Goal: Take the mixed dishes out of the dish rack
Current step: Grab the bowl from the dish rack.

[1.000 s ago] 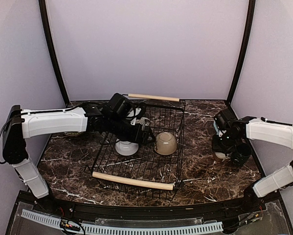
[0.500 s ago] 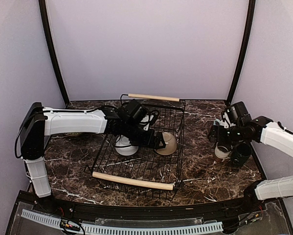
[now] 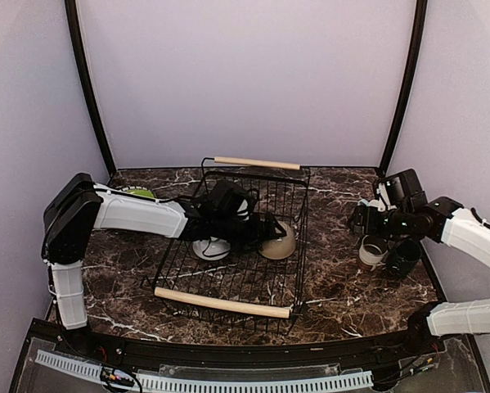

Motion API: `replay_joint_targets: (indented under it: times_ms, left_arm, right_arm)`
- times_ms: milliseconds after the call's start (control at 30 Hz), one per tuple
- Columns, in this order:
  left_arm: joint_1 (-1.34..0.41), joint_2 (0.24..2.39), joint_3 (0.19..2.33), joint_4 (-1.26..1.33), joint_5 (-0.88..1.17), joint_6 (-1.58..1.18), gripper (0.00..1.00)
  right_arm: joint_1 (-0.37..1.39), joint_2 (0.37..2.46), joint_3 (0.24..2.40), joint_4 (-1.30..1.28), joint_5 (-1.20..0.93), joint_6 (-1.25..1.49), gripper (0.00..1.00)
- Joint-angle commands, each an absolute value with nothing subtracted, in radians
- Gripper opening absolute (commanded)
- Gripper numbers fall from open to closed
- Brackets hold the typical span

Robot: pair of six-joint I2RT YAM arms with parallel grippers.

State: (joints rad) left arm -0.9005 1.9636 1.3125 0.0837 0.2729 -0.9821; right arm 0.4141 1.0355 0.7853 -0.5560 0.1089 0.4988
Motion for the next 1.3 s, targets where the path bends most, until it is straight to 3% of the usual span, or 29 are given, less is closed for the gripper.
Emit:
replay_joint_targets:
  times_ms: [0,533,1267]
  left_arm:
    - [-0.896,1.972,1.282,0.161,0.266,-1.133,0.99]
    - [-0.913,2.036,1.264,0.183,0.247,-1.375,0.99]
    - [-0.907,2.024,1.277,0.221,0.029,-1.151,0.99]
  right_arm:
    - [0.411,0.995,0.764,-0.536,0.104,0.506,0.90]
    - [0.410,0.975,0.724,-0.508,0.089,0.527,0.90]
    - [0.410,0.911,0.692,-0.505,0.064,0.540,0.90]
